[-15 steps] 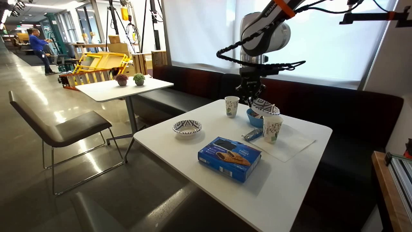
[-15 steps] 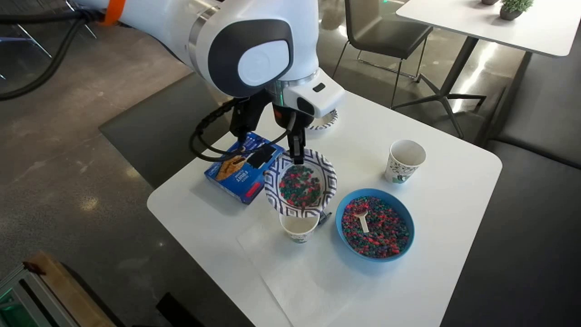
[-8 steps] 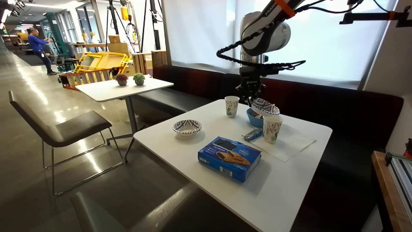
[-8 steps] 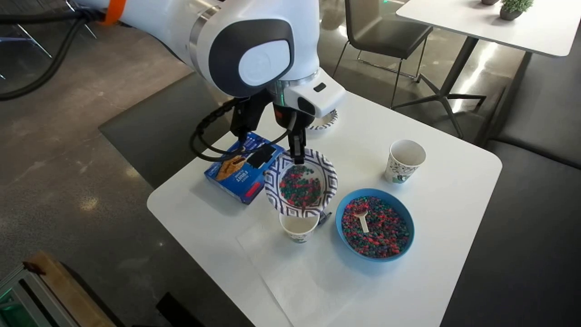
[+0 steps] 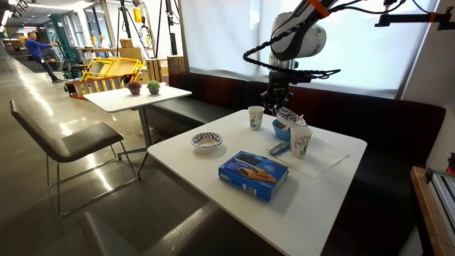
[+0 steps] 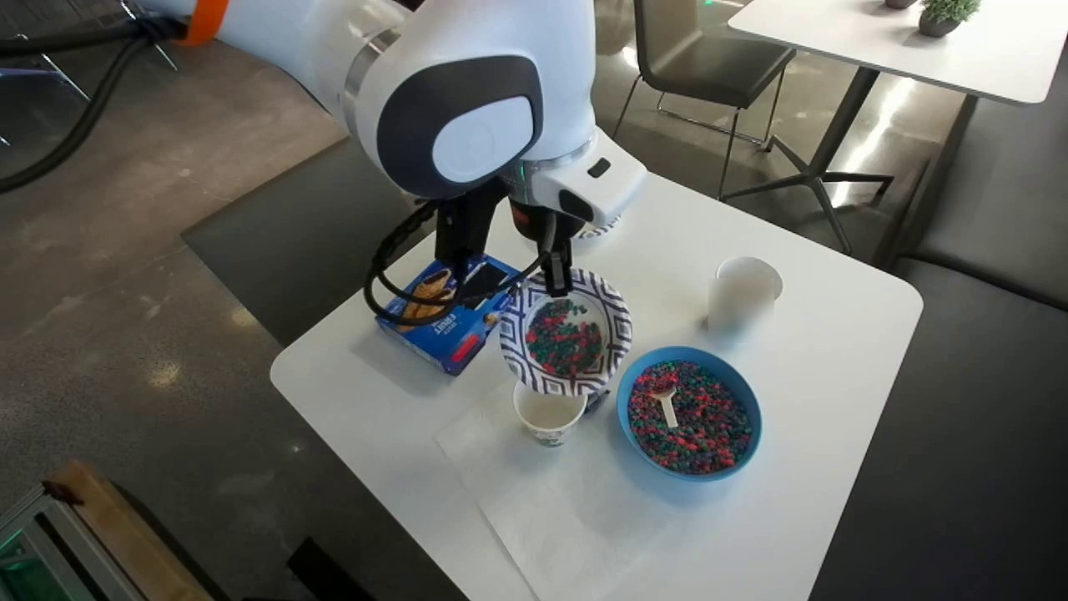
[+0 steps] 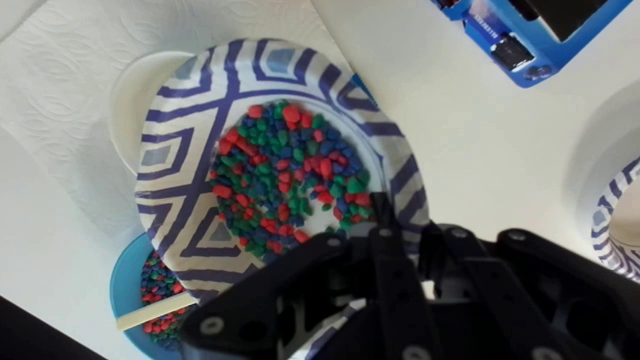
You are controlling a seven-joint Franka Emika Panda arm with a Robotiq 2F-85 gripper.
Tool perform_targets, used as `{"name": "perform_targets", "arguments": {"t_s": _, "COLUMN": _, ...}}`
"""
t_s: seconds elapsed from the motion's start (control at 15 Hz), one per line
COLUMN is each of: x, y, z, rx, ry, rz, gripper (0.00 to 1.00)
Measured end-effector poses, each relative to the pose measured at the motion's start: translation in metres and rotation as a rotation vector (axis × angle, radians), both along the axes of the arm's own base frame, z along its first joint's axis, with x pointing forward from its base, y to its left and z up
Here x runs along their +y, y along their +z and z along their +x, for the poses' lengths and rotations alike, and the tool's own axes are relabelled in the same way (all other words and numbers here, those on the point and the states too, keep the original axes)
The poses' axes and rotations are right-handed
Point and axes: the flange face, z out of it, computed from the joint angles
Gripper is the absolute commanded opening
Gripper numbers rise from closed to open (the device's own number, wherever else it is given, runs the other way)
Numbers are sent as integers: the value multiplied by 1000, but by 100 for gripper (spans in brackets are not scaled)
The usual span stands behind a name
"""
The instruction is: Pour the cereal in the blue bowl into the cup
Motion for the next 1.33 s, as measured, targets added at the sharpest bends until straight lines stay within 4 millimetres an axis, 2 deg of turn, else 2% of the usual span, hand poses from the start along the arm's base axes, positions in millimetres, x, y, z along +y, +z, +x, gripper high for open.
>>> {"name": "perform_targets", "arguments": {"t_s": 0.67, "x": 11, "y": 13, "z": -16, "rx": -135, "ry": 95, "rz": 98, "gripper": 1}}
{"name": "perform_targets", "arguments": {"t_s": 1.0, "x": -1, "y": 20, "z": -30, "rx": -198, "ry": 157, "rz": 154, "gripper": 1}}
{"name": "perform_targets", "arguments": {"t_s": 1.33, "x": -15, "y": 17, "z": -42, "rx": -259, "ry": 225, "rz": 203, "gripper": 1}}
